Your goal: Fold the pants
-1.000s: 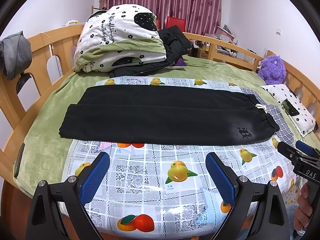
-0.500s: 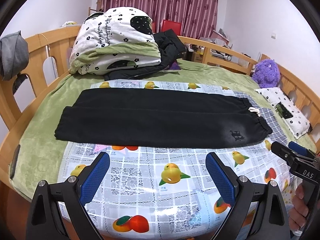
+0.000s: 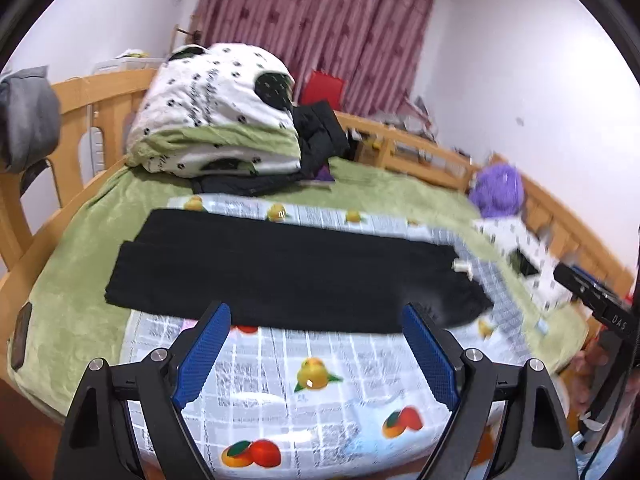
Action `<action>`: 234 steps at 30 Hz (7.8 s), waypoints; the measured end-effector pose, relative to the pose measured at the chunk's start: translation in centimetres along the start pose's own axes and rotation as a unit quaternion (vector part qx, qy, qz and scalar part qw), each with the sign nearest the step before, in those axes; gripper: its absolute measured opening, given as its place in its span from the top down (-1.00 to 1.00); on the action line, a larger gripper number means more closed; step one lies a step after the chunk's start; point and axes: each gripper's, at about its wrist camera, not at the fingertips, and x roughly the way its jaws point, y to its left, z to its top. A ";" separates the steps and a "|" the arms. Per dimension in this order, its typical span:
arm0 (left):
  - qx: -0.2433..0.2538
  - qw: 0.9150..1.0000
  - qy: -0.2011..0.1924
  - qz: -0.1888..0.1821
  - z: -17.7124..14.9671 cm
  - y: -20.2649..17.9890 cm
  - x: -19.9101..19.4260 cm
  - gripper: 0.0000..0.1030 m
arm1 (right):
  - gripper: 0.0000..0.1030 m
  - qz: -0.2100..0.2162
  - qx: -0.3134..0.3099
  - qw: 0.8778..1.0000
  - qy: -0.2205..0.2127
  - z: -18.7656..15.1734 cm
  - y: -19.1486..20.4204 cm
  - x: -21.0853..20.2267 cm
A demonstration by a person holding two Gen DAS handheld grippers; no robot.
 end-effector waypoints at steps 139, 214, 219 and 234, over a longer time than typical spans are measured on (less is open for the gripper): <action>-0.090 0.969 0.171 0.153 -11.1 18.9 19.6 0.21 | 0.63 -0.030 0.303 0.927 0.220 -21.2 -28.6 20.2; -0.090 0.968 0.104 0.209 -1.8 24.0 22.3 -0.05 | -0.32 -0.043 0.022 0.984 0.170 -8.9 -20.9 27.8; -0.083 0.964 0.113 0.227 -1.2 26.7 25.3 -0.05 | -0.36 0.005 -0.024 0.977 0.210 -8.2 -18.4 34.9; -0.069 0.961 0.118 0.242 -0.6 31.0 30.5 0.56 | 0.94 0.026 -0.198 0.942 0.269 -9.3 -14.1 39.0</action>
